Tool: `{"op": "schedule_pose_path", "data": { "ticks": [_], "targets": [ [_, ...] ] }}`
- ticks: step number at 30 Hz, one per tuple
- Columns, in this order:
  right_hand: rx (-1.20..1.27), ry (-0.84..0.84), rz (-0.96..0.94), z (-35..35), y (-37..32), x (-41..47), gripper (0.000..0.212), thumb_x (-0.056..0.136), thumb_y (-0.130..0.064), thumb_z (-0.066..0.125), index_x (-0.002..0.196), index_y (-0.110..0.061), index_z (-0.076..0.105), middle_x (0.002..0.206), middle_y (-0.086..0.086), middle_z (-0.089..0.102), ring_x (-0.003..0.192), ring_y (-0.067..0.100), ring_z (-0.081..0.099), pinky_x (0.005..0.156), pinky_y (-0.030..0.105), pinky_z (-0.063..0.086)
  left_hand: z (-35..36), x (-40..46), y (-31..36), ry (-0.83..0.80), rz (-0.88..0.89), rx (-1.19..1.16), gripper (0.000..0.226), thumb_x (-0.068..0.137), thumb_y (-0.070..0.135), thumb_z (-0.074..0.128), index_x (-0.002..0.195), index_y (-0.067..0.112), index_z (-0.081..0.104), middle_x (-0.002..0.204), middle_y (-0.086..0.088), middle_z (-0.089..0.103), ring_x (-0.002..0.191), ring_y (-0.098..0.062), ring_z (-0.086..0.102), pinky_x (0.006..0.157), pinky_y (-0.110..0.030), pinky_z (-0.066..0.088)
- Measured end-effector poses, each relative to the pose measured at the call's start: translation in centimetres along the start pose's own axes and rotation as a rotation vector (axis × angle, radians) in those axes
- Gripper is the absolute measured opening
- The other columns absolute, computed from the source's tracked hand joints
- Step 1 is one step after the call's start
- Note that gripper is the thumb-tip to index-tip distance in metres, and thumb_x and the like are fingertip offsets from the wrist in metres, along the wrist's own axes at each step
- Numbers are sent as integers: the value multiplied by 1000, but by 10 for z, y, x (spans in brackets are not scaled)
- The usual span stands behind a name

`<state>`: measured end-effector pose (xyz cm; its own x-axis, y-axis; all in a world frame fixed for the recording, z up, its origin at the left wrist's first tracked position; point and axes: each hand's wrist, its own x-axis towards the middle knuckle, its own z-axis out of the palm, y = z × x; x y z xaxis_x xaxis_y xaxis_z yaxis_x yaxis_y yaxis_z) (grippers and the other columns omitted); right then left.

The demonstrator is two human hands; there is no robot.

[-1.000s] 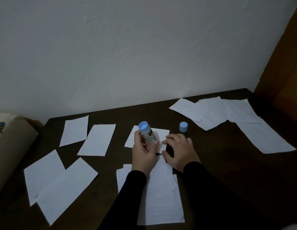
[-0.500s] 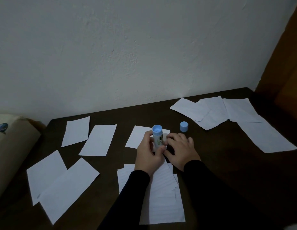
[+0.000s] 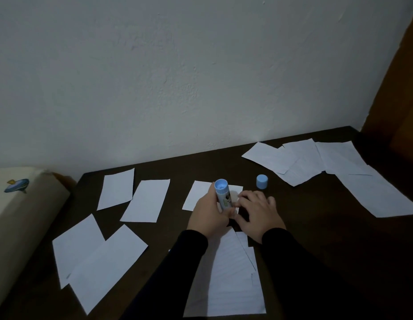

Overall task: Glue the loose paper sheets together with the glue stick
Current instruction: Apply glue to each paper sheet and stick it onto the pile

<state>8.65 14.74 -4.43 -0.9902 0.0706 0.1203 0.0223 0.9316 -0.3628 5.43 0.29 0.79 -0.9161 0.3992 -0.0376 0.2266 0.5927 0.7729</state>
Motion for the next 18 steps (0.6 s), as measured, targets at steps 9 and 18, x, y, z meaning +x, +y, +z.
{"op": "schedule_pose_path", "data": {
  "ticks": [9, 18],
  "targets": [
    [3, -2, -4, 0, 0, 0, 24, 92, -47, 45, 109, -33, 56, 133, -12, 41, 124, 12, 33, 100, 38, 25, 6, 0, -2, -20, -7, -66, 36, 84, 10, 69, 98, 33, 46, 94, 15, 56, 85, 4, 54, 67, -11, 39],
    [17, 4, -3, -1, 0, -1, 24, 89, -39, 52, 112, -35, 54, 130, -14, 41, 123, 10, 33, 99, 36, 25, 3, 4, -7, -12, -59, -31, 39, 87, 12, 68, 113, 30, 45, 113, 10, 55, 104, -5, 50, 86, -21, 41]
  ]
}}
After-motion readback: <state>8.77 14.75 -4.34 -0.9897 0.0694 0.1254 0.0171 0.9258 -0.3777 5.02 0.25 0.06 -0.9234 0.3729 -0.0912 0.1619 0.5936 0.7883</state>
